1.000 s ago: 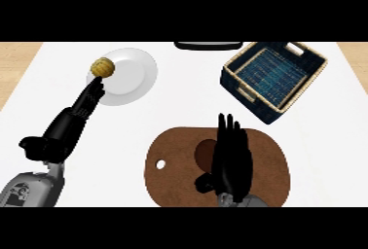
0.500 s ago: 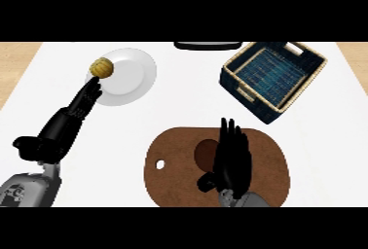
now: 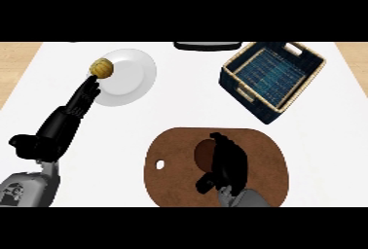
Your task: Pick the cupcake from the cutting board and place it in the basket
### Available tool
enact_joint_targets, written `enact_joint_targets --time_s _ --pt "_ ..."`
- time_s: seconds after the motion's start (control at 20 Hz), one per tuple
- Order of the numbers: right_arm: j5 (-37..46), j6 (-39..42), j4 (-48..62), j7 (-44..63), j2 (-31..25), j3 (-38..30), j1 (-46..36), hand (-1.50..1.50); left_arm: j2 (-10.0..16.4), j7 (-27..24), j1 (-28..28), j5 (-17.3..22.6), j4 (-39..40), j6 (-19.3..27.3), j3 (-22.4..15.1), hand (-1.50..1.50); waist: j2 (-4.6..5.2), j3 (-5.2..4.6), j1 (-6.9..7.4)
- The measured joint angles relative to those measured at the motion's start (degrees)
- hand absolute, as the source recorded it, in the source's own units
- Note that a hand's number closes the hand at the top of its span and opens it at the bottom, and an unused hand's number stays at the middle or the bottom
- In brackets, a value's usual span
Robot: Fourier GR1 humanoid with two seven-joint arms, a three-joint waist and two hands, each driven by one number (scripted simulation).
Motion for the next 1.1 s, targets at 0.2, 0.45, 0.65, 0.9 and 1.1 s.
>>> enact_joint_targets --time_s 0.2,0.45,0.65,0.9,1.1 --pt "-1.5 -0.06 1.86 -0.61 -0.15 0.6 -1.13 1.5 -1.06 -0.37 0.4 -1.02 0.25 -0.24 0.43 0.0 -0.23 -0.11 -0.06" --pt "-0.21 0.98 2.75 -0.89 -0.03 2.43 -1.91 1.5 -1.81 -0.51 0.57 -2.12 0.35 -0.6 0.96 0.0 -0.4 -0.14 -0.1" --pt "1.68 1.19 4.93 -1.28 -0.07 3.98 -4.07 1.5 -1.92 -0.92 1.26 -2.28 -0.11 -1.54 1.39 0.0 -0.65 -0.23 -0.03" --pt "-0.31 1.7 10.64 0.53 -0.31 3.19 -13.9 1.5 -2.68 0.21 -0.63 -2.58 -0.08 -1.93 0.99 0.0 -0.1 -0.18 1.21" --pt "-3.87 1.94 18.13 2.03 -0.09 -1.04 -25.93 1.5 -3.31 0.24 -1.77 -2.94 0.11 -2.62 -0.33 0.0 0.74 -0.01 3.42"
